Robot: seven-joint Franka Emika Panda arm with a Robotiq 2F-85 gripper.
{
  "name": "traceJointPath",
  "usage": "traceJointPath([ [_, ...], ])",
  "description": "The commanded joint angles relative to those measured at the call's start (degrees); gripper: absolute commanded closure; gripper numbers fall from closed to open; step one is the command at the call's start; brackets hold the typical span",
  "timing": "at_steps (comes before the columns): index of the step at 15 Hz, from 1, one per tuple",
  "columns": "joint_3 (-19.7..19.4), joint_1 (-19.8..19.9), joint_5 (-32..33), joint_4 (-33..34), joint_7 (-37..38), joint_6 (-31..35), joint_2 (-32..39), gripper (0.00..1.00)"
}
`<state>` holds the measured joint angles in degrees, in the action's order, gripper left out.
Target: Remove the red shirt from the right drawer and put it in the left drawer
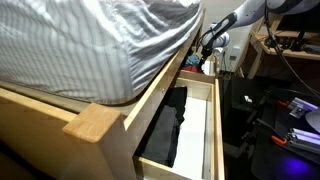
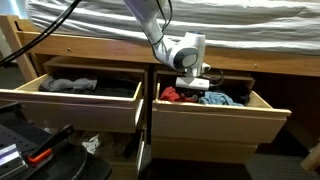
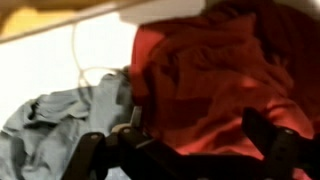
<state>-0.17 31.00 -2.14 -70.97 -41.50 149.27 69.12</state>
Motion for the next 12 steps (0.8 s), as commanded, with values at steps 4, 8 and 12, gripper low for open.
traceJointPath([
  [4,-0.3,3.5,0.3,1.7,-1.6,0.0,1.9,0.0],
  [8,-1.5,-4.7,4.9,-3.0,-0.4,-3.0,-2.0,0.0],
  [12,-0.5,-6.8,7.2,0.6,-0.1,-3.7,0.7,0.0],
])
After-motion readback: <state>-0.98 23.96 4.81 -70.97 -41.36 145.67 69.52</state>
